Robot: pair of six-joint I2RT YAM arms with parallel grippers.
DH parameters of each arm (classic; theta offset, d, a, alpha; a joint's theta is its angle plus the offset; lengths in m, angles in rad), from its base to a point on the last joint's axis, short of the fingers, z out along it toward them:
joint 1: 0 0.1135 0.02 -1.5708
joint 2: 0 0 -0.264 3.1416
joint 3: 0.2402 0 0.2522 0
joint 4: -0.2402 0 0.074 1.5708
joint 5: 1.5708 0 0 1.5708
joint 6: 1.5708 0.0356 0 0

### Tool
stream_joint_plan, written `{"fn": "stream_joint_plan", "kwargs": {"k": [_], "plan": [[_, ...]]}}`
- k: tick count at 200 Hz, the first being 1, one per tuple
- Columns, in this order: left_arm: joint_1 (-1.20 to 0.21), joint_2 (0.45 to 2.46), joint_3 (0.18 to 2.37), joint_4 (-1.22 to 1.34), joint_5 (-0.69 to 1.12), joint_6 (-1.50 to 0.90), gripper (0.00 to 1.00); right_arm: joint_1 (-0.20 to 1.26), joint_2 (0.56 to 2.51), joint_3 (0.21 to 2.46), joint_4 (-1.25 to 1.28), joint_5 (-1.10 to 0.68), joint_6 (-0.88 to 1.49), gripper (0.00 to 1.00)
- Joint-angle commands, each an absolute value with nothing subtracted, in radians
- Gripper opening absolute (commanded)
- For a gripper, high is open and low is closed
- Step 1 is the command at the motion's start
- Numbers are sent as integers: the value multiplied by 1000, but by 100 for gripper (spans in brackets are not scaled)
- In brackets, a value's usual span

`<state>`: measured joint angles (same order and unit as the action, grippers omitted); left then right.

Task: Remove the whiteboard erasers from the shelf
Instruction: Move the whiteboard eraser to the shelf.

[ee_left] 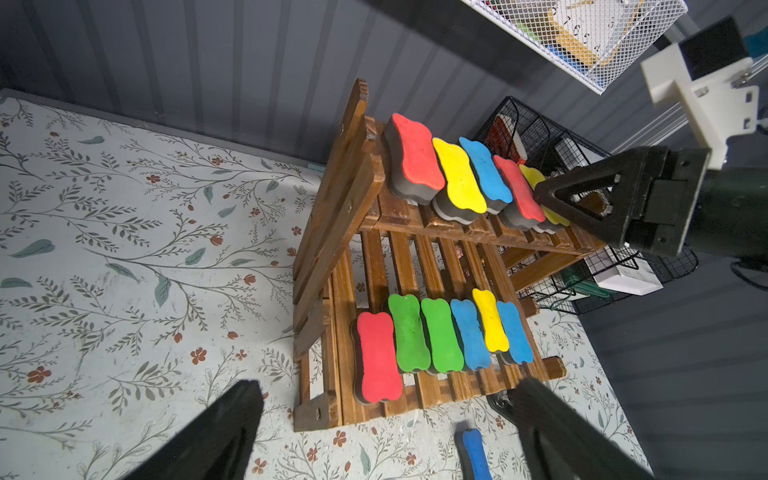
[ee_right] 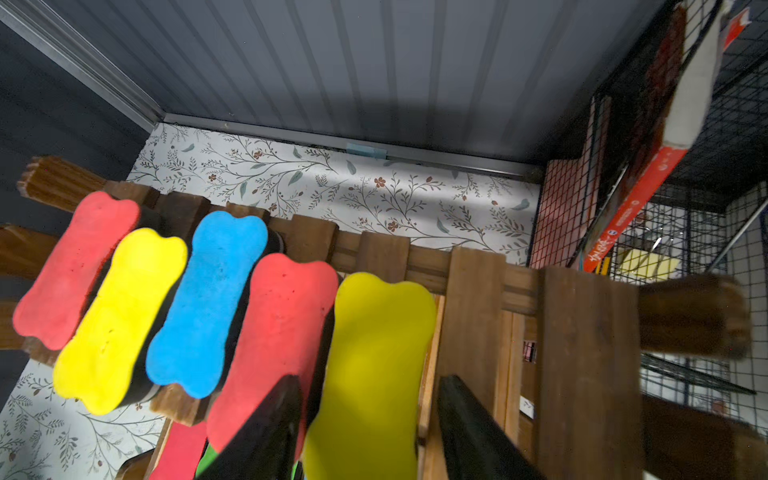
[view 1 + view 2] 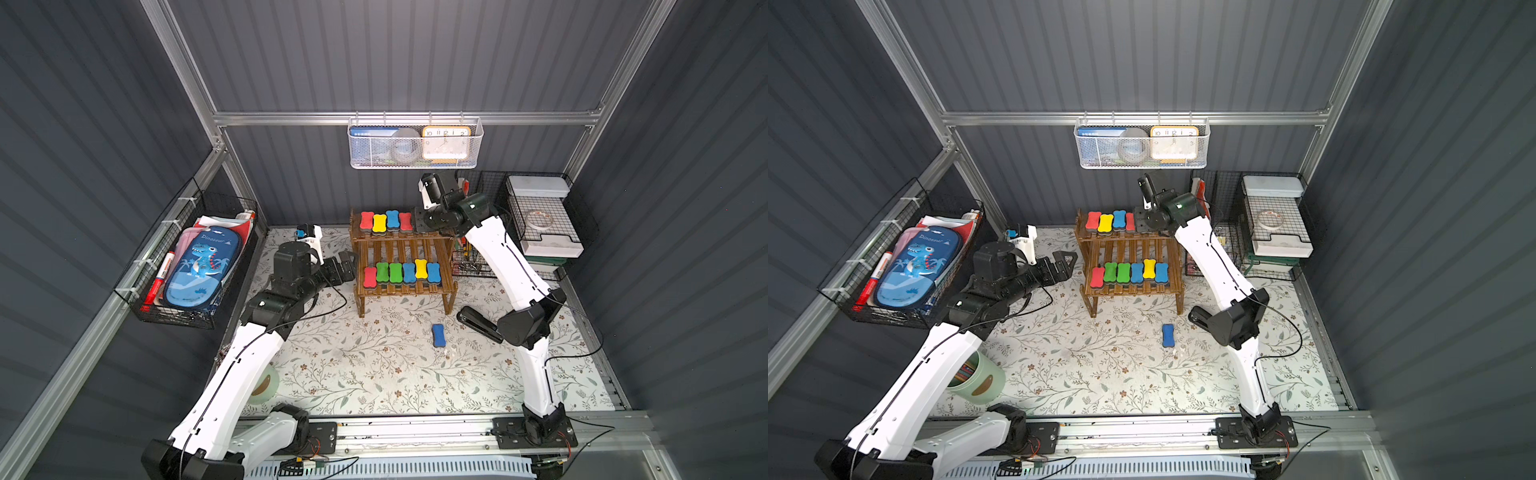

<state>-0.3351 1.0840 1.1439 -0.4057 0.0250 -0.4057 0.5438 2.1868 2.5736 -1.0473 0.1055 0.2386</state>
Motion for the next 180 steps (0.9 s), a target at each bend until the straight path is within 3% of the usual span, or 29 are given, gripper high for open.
{"fn": "stream_joint_plan", "kwargs": {"k": [1,180], "plan": [[-336,1082,1174,-417,22,-394,99,538,2184,2600,-1040,122,224,57],[-336,1092,1165,-405,21,-398,99,527,2200,2602,-1034,75,217,56]]}}
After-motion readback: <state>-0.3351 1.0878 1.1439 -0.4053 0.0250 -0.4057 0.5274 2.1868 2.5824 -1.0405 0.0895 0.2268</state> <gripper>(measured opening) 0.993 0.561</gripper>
